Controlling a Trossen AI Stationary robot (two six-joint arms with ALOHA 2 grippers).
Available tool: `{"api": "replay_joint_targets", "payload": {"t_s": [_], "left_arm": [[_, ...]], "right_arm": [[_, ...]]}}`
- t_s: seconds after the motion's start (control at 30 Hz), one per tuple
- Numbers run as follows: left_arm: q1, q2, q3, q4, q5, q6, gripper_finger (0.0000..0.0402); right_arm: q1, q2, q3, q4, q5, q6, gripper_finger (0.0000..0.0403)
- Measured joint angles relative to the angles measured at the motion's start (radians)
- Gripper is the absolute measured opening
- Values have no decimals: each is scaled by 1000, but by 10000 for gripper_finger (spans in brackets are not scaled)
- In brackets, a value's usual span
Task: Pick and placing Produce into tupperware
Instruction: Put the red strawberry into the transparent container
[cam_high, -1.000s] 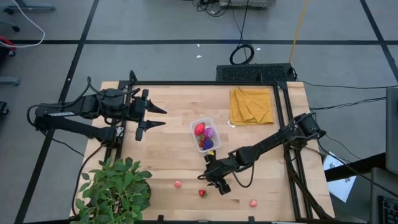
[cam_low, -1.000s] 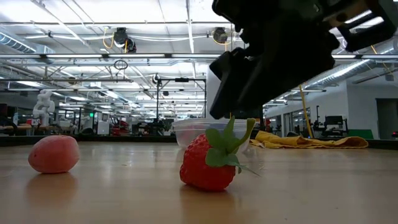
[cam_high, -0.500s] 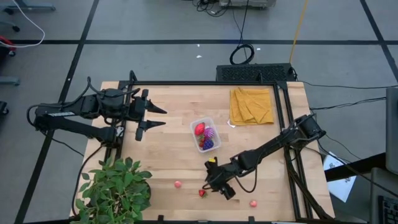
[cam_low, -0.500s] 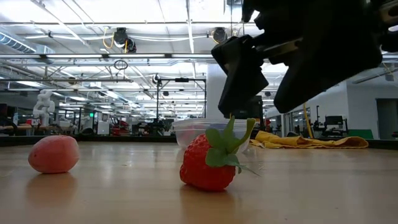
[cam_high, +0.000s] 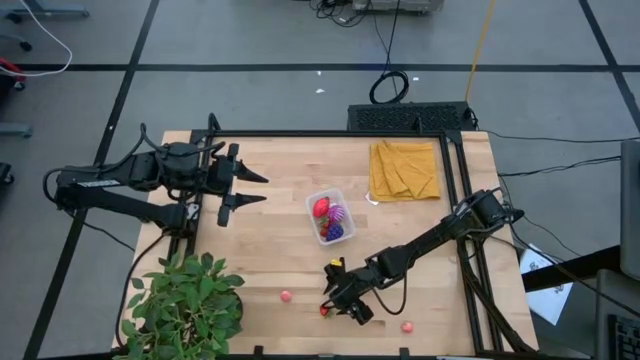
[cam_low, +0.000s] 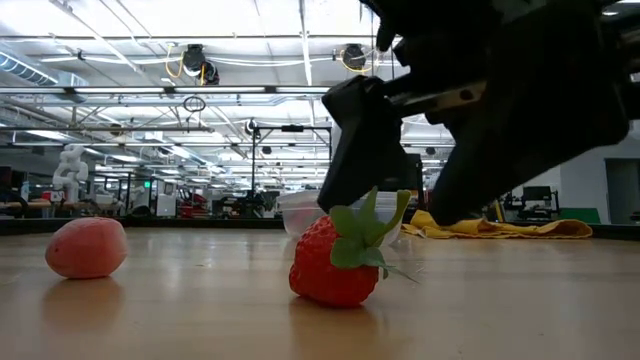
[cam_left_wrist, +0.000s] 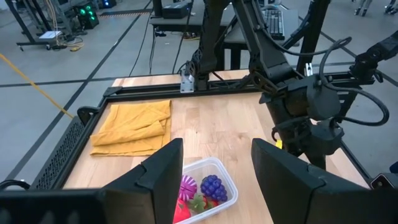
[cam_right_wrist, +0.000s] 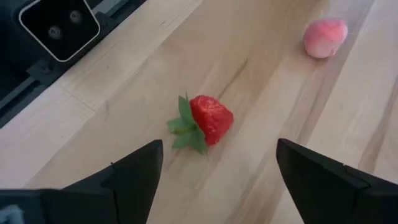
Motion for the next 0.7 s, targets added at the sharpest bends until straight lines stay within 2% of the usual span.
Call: {"api": "replay_joint_targets", "payload": {"t_s": [0.47,0.7], "left_arm": [[0,0,0,0,-16,-4,196],[0,0,0,-1,-16,-6,196]], "right_arm": [[5,55,0,89,-6,52,306],[5,98,7,152,-53,88,306]]}}
